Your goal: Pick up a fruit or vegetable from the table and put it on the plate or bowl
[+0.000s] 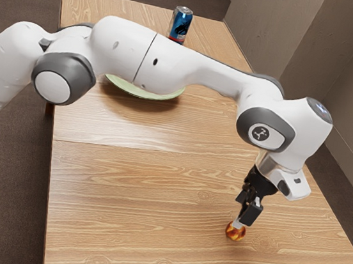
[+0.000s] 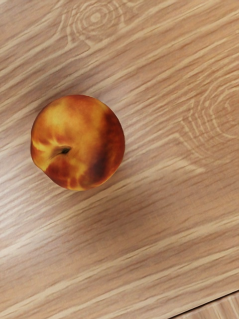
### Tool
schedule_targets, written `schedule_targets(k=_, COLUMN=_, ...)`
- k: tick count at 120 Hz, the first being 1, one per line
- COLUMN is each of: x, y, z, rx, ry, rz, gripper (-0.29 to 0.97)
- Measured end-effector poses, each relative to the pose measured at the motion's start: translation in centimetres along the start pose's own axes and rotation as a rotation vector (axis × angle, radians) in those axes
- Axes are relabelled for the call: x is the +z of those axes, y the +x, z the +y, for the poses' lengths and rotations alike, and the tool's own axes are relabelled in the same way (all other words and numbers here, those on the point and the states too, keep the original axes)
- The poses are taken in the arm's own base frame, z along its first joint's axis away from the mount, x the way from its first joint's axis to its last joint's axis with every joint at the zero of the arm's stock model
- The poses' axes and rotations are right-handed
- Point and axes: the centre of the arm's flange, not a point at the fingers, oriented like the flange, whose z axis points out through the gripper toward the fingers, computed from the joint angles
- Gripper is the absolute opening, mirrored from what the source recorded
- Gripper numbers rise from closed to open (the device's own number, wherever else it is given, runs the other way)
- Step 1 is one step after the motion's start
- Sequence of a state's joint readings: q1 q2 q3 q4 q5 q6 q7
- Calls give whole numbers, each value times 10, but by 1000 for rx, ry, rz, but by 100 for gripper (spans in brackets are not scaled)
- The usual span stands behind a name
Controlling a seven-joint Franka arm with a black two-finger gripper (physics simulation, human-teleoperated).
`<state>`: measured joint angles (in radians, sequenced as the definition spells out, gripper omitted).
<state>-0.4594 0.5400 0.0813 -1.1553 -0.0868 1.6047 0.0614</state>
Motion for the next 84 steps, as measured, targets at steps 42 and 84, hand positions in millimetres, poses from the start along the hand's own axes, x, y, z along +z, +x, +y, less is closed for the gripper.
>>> schedule_targets(k=42, x=8, y=-17, z=30, rx=8, ry=40, rz=52, gripper=66)
schedule_targets(k=84, x=40, y=9, z=-4, rx=-55, ry=52, rz=124, gripper=66)
